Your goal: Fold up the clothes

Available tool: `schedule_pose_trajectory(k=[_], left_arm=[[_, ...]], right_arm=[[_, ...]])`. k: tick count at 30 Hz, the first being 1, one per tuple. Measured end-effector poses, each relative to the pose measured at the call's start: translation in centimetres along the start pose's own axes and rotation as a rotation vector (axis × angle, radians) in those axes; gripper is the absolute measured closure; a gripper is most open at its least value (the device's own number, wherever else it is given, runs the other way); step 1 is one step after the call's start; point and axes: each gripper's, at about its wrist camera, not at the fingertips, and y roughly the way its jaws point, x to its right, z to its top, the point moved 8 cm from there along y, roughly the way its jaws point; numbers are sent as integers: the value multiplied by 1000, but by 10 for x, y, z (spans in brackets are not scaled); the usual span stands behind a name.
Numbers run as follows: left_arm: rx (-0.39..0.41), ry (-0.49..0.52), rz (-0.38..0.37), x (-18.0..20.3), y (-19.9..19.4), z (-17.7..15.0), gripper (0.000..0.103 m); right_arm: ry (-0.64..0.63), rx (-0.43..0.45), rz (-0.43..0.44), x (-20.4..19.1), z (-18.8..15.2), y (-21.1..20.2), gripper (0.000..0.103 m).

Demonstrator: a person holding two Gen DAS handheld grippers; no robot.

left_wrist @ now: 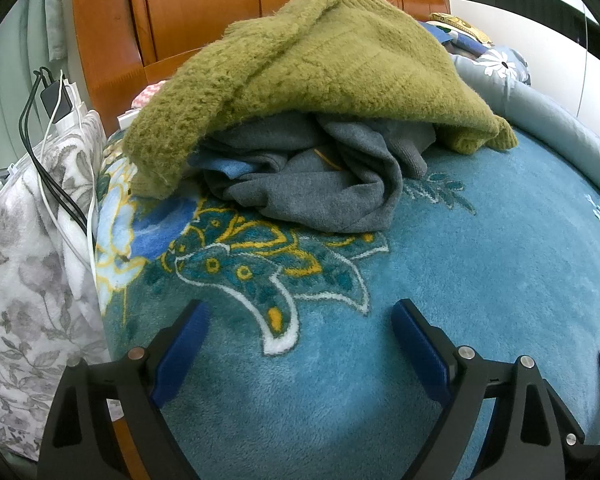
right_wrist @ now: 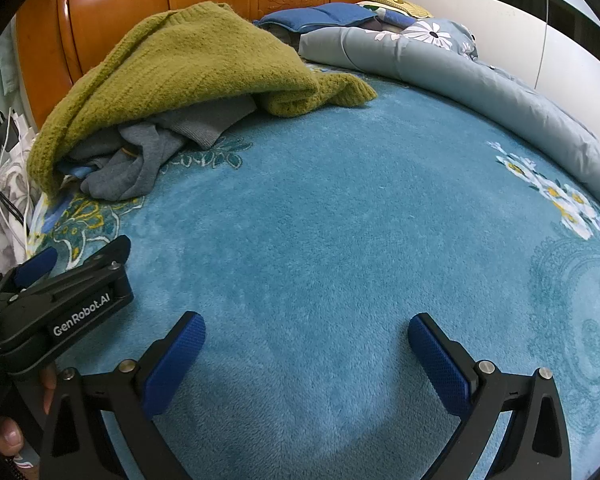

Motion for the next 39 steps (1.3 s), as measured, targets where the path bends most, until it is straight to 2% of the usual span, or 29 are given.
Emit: schedule_pose_trajectory(k=[22,39], left_arm=[[-1,5,7,2,0,0,9],[-18,-16,-17,0,-3,6,10]], right_arm=[[-3,-3,-4,-1,0,-1,0],[-2,-7,-5,0,-1,0,0]])
